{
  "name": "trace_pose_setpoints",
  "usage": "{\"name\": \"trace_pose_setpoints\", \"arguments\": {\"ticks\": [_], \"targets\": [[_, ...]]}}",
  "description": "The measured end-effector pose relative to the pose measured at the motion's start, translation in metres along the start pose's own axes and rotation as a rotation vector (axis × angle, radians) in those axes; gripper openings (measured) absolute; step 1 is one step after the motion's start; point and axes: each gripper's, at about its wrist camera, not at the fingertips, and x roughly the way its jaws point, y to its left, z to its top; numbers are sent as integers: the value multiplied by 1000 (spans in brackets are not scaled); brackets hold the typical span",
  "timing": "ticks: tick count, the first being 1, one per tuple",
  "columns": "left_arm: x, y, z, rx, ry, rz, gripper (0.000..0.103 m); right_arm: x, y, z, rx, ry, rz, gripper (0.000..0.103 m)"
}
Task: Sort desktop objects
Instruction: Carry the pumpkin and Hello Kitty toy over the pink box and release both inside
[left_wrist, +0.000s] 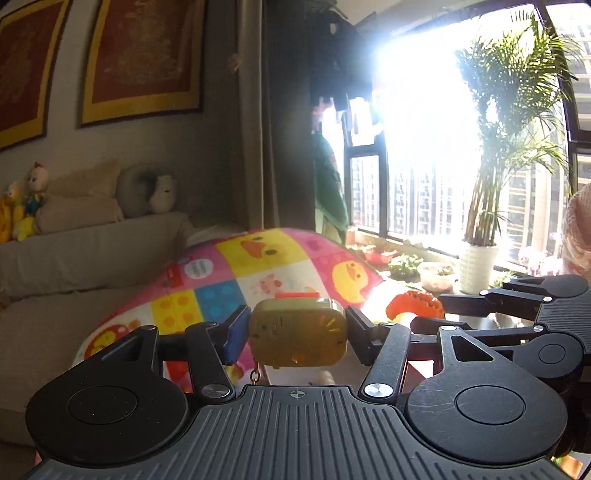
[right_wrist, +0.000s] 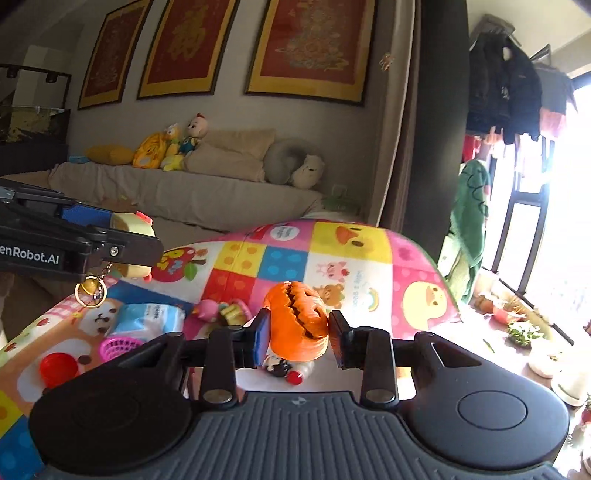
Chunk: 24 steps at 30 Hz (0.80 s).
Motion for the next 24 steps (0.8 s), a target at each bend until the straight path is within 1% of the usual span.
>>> {"name": "trace_pose_setpoints", "arguments": {"ticks": [3, 4, 6, 8, 9, 10, 11, 13, 14, 16, 18, 21, 23, 24], "targets": [[35, -10, 16, 5, 3, -35, 62, 24, -16, 6, 25, 18, -36, 33], [48, -12, 19, -5, 16, -41, 67, 34, -21, 6, 26, 36, -38, 33], [60, -8, 18, -32, 54, -27, 73, 47, -32, 4, 68, 72, -25, 35], [59, 5, 11, -72, 78, -6, 79, 51, -45, -2, 132, 106, -17, 39], [55, 10, 6, -77, 78, 1, 85, 50, -50, -4, 152, 111, -10, 40], [49, 16, -1, -72, 75, 18, 89, 48, -55, -9, 173, 113, -2, 43], [45, 19, -7, -63, 75, 35, 91, 47, -57, -13, 182, 112, -1, 49], [34, 29, -24, -32, 92, 88, 92, 49, -55, -20, 186, 128, -3, 52], [30, 33, -32, -26, 102, 108, 92, 51, -53, -22, 183, 138, 1, 52], [19, 45, -51, -27, 135, 160, 95, 53, -41, -26, 164, 157, 24, 52], [7, 58, -70, -45, 172, 208, 95, 55, -23, -28, 128, 164, 66, 52], [-13, 90, -99, -114, 240, 296, 96, 59, 17, -32, 54, 186, 168, 56], [-23, 108, -115, -163, 278, 335, 96, 68, 53, -37, -3, 222, 266, 56], [-26, 114, -122, -181, 291, 347, 96, 72, 67, -40, -24, 235, 300, 56]]}}
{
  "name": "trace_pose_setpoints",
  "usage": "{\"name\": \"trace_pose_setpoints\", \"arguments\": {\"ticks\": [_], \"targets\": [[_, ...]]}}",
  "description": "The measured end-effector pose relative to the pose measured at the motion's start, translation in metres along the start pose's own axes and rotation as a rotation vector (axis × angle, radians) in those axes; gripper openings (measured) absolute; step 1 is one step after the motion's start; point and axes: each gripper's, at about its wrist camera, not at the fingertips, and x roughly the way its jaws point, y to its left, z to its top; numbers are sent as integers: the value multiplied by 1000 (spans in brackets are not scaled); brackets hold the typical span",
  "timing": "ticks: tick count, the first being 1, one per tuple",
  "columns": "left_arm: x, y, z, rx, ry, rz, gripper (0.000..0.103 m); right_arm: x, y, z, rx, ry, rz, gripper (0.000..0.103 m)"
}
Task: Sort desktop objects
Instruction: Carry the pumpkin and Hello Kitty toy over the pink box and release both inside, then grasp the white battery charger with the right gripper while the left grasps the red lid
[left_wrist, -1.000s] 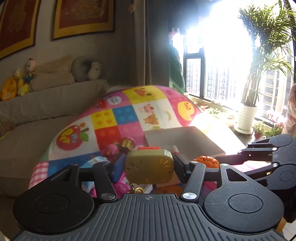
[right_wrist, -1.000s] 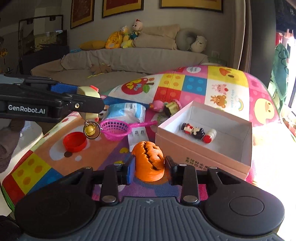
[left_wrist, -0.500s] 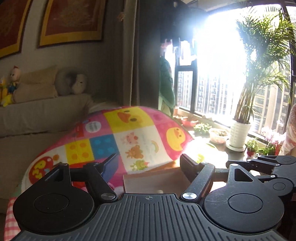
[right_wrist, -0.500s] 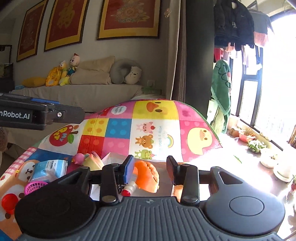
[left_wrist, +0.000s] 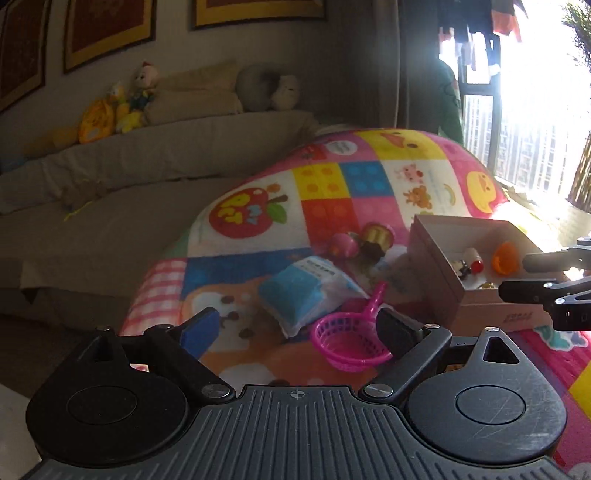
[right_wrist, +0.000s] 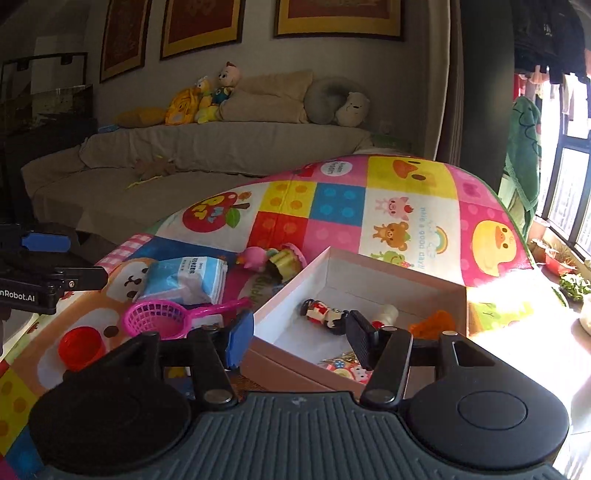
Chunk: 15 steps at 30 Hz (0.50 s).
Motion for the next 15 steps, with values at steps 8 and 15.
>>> {"name": "trace_pose_setpoints", "arguments": {"ticks": [8, 15], "targets": [[-16, 41, -44, -117, 89, 26, 97, 80, 80, -14, -159, 95, 29, 37], [-18, 27, -50, -97, 95, -35, 99, 93, 64, -14, -85, 213, 97, 37]]}}
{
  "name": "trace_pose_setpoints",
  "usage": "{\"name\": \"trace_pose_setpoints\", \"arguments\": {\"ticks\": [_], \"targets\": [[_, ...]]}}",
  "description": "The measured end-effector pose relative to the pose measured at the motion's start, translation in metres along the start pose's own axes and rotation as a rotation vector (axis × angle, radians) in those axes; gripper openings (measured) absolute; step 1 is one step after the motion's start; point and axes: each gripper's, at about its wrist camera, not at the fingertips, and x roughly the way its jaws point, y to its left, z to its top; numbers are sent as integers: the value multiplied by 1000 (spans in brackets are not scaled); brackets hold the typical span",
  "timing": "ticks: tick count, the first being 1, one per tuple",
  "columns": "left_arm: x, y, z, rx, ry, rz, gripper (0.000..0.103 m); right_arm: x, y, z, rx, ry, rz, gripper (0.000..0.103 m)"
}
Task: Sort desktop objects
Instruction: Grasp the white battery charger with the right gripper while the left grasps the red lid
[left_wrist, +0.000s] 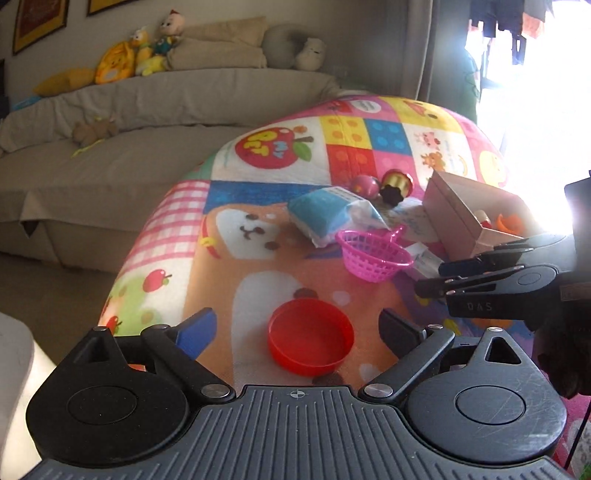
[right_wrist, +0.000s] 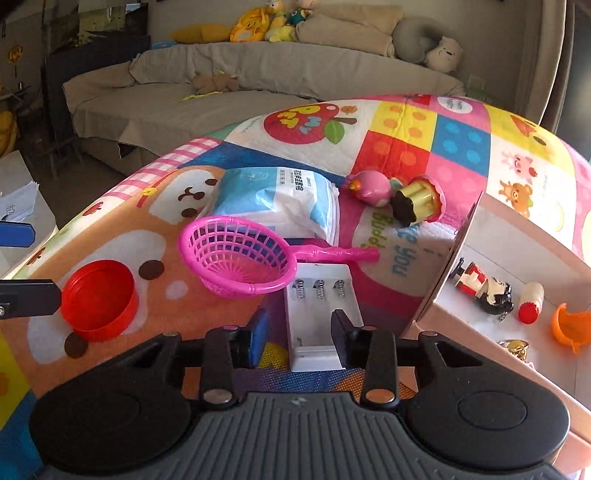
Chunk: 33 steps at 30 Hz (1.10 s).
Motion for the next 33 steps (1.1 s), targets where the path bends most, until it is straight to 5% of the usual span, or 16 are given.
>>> {"name": "trace_pose_setpoints", "arguments": {"ticks": [7, 13, 19, 26, 28, 33], "targets": [[10, -21, 1, 49, 9, -44, 100, -59, -26, -52, 57, 54, 67, 37], [22, -41, 0, 106, 28, -53, 100, -96, -53, -92, 77, 55, -66, 37], [31, -44, -6, 174, 31, 119, 100, -119, -76, -107, 190, -2, -135, 59], [42, -24, -7, 94, 96, 131, 100, -114, -82, -119, 217, 18, -184, 74], [43, -27, -8, 96, 102, 104, 100, -113, -83, -124, 187, 24, -231, 75], [45, -41, -12, 116, 112, 67, 100, -111, -91, -129, 101, -2, -524, 79]]}}
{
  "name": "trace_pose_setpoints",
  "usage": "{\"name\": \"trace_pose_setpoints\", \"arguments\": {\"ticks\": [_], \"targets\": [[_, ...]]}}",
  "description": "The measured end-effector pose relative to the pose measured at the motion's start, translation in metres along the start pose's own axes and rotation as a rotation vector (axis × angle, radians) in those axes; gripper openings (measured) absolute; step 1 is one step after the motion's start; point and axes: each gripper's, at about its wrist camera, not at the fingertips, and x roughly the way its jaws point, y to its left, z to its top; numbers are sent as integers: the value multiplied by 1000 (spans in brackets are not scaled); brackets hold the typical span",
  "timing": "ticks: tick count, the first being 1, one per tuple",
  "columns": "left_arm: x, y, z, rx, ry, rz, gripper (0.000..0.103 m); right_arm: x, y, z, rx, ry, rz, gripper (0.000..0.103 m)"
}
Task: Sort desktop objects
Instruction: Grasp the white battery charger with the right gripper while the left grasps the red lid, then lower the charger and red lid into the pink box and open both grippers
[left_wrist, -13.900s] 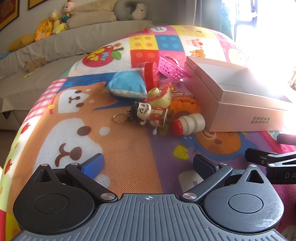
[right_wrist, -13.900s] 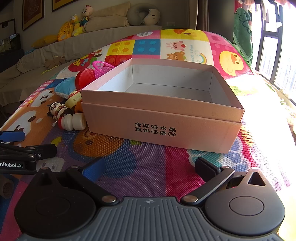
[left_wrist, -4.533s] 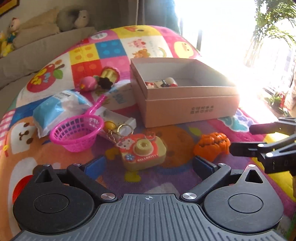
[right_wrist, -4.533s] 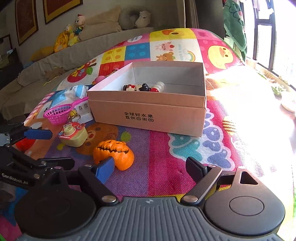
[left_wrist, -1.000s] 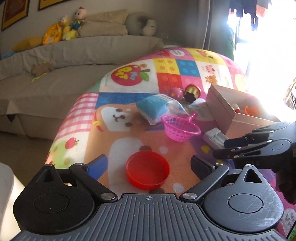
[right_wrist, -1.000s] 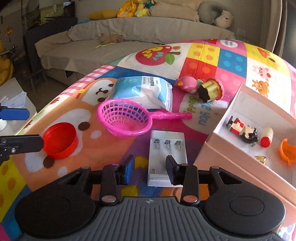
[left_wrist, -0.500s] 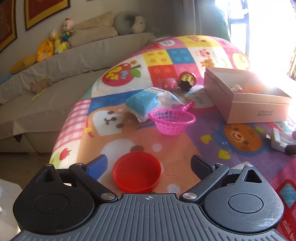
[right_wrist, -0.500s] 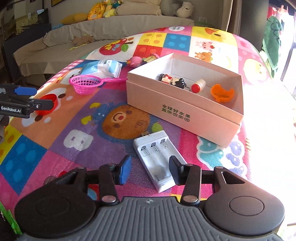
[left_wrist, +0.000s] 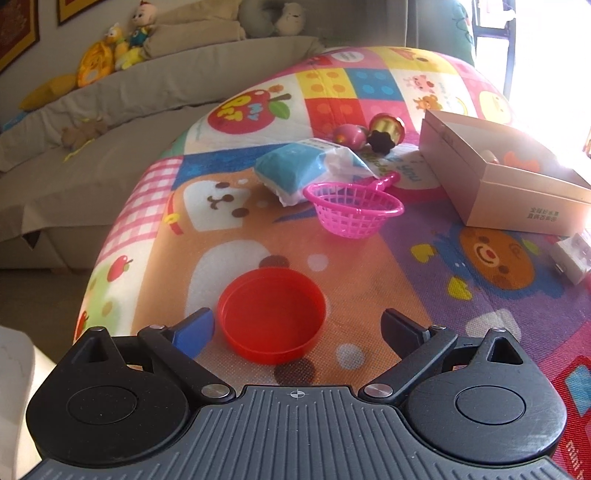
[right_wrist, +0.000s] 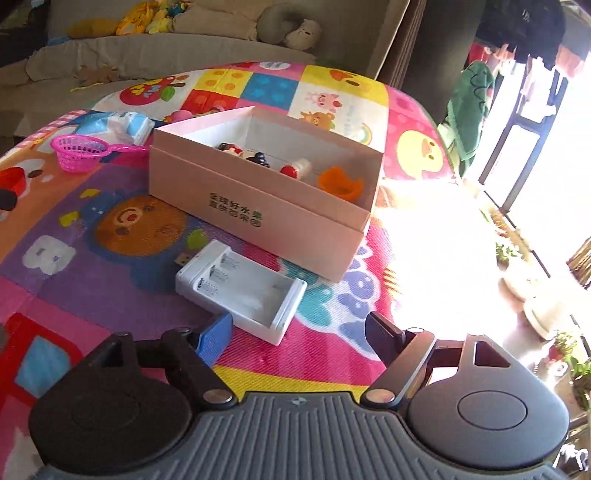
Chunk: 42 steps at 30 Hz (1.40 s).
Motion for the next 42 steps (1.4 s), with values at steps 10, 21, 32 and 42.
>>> {"name": "trace_pose_setpoints", "arguments": {"ticks": [10, 21, 32, 42], "targets": [[4, 13, -2, -45, 5, 41, 100, -8, -13, 0, 141, -11, 170, 97], [14, -7, 7, -5, -18, -8, 72, -8, -8, 6, 134, -23, 241, 103], [-15, -53, -14, 107, 4, -241, 73, 19, 3, 19, 77, 13, 261, 103], [-15, -60, -17, 129, 3, -213, 80, 31, 3, 22, 138, 68, 347, 91]]}}
